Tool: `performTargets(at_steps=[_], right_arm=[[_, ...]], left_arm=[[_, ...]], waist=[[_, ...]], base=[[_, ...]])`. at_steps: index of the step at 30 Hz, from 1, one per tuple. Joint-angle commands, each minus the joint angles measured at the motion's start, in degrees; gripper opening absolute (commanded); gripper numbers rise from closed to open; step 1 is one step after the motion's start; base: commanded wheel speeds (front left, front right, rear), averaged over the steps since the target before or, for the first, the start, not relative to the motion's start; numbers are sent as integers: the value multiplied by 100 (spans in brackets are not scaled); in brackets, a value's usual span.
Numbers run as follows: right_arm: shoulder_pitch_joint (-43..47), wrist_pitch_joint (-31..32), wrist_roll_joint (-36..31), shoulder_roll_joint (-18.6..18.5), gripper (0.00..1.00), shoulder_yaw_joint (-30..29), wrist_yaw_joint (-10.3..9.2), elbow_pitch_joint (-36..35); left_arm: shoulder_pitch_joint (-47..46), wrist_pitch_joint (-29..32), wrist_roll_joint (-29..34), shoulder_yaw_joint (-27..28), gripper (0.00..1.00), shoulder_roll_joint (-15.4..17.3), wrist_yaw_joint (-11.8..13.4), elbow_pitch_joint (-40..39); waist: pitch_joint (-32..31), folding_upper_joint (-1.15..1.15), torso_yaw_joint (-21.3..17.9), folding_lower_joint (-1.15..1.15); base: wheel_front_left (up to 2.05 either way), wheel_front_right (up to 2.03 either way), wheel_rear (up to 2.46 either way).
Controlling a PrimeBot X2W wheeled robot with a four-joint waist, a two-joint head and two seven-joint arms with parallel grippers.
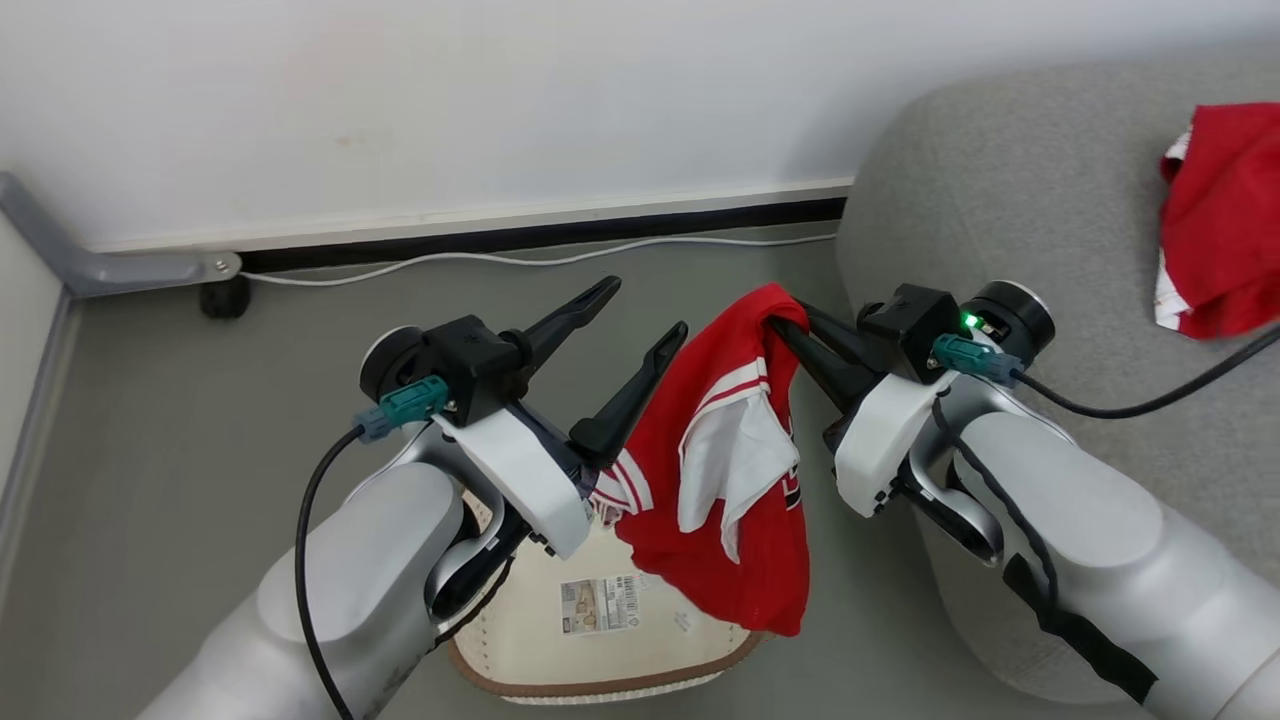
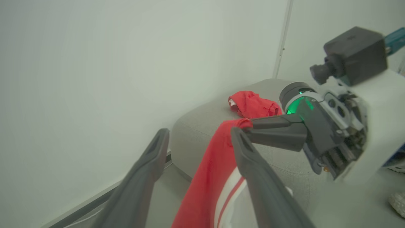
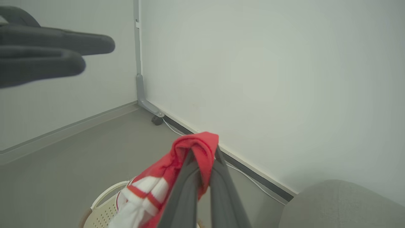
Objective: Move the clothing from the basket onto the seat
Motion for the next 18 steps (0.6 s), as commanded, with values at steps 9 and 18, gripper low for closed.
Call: performTargets(at_steps=[9, 18], right_arm=[[430, -59, -249, -105, 0, -741, 17, -476], [799, -59, -404, -247, 0, -1281, 17, -874]], left_arm=[[328, -35, 107, 416, 100, 102, -3, -37], [759, -35, 212, 637, 100, -13, -3, -80]], waist=[[-86, 0, -966, 0], [-237, 0, -1675, 0]], base=[[0, 0, 0], [0, 0, 0]])
